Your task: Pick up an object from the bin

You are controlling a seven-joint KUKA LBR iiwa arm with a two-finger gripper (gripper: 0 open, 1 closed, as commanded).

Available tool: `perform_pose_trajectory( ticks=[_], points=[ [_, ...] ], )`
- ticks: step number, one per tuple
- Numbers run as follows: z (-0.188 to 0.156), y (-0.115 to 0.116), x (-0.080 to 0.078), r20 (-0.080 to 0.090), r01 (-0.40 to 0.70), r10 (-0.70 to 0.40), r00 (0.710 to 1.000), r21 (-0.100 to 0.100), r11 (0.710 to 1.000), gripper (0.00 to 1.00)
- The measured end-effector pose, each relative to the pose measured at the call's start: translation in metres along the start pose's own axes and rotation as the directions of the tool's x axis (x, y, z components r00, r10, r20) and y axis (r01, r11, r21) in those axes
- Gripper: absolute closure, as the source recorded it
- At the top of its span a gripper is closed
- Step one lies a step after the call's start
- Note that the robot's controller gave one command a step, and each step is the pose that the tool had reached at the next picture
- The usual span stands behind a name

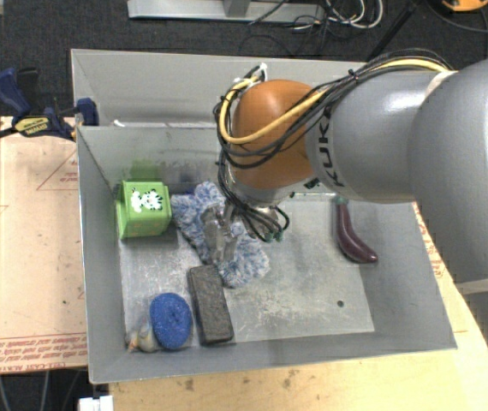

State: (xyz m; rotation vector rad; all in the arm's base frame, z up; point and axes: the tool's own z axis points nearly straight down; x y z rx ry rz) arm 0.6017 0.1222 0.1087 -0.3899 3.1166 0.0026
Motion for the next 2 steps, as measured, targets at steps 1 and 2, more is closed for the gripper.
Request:
perform_pose_trajectory(
  ticks=[1, 2],
  points=[
    [-0.046, -0.001, -0.009, -0.005, 0.005, -0.005, 1.000, 0.000, 1.000, 1.00],
    [-0.100, 0.004, -0.017, 0.000, 0.033, -0.033, 0.999, 0.001, 0.999, 1.00]
  ],
)
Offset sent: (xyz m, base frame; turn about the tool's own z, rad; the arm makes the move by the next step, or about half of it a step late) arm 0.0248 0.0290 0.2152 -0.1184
